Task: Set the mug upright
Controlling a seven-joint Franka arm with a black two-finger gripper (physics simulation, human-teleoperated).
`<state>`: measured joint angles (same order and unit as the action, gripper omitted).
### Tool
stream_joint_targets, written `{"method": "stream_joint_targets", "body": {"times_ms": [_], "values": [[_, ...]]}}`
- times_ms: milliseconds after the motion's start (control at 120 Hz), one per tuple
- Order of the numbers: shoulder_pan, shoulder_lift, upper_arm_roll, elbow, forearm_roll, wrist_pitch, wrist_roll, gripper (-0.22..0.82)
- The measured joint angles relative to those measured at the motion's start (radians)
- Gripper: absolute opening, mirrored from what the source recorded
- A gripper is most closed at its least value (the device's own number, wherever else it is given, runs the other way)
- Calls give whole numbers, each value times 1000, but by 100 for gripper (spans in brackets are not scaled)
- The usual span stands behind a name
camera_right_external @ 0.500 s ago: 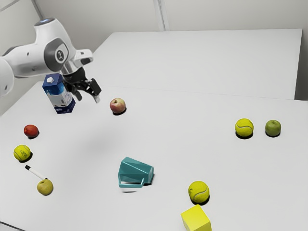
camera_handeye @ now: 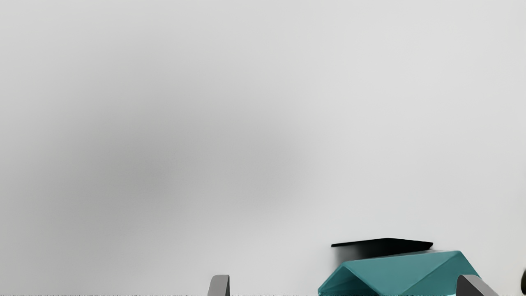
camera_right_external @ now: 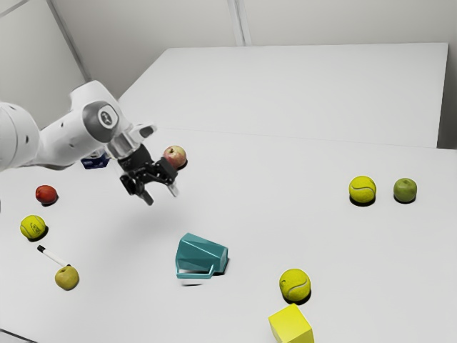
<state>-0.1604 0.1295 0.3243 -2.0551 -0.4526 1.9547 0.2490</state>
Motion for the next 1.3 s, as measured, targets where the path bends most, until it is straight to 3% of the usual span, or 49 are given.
{"method": "stream_joint_targets", "body": {"times_ms": [575,1300], "values": [[-51,-5,49,-182,-288,0,-16,60],[-125,-8,65,-232,-417,0,-27,60]]}}
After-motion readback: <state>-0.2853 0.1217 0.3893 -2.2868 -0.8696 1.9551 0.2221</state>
